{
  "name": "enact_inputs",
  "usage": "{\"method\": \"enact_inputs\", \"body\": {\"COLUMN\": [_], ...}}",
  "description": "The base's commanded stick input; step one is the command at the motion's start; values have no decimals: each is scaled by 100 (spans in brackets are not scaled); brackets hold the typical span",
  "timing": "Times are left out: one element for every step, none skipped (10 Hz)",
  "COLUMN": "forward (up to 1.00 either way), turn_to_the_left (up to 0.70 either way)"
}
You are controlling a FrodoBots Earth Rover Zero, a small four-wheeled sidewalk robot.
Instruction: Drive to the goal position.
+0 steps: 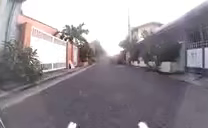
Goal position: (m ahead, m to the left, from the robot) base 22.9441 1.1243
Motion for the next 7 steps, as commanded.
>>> {"method": "enact_inputs", "body": {"forward": [70,70,70,70,70,70,70], "turn_to_the_left": [0,0,0,0,0,0,0]}}
